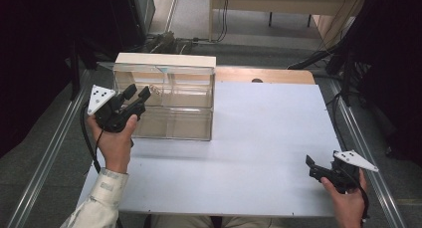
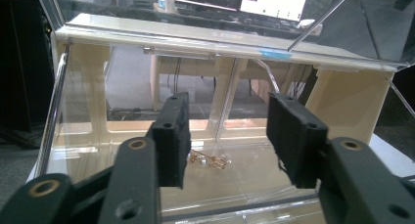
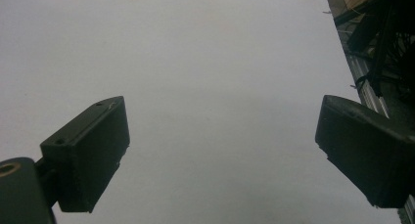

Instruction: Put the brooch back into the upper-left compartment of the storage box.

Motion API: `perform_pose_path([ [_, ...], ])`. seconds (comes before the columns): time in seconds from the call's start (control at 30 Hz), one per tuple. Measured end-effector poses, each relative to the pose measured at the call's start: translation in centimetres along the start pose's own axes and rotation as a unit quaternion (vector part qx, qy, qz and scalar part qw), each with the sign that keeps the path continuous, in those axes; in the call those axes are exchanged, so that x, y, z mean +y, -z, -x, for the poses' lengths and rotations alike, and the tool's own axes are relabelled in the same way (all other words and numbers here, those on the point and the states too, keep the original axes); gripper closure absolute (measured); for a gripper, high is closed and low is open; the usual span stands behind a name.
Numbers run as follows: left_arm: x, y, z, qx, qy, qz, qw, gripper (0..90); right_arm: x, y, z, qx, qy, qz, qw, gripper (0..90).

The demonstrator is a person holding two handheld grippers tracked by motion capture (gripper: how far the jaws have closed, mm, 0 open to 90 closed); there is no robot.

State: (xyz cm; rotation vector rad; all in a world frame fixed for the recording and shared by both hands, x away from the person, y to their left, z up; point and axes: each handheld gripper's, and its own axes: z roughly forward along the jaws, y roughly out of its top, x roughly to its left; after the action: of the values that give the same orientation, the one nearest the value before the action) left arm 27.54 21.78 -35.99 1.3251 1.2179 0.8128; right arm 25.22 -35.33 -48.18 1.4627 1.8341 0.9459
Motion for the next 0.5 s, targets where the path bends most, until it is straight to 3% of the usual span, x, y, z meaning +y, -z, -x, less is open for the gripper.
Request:
perform_pose_path([
  [0.17,-0.1,0.5,0.2,-0.004,-0.002,0.005,1.0,49.3,0.0,0.0,0.0,-0.001,-0.002,-0.001,1.0,4.4],
  [0.5,-0.5,2.3,0.7,0.0,-0.012,0.014,0.9998,37.9,0.0,0.0,0.0,-0.001,0.0,0.0,1.0,4.4],
])
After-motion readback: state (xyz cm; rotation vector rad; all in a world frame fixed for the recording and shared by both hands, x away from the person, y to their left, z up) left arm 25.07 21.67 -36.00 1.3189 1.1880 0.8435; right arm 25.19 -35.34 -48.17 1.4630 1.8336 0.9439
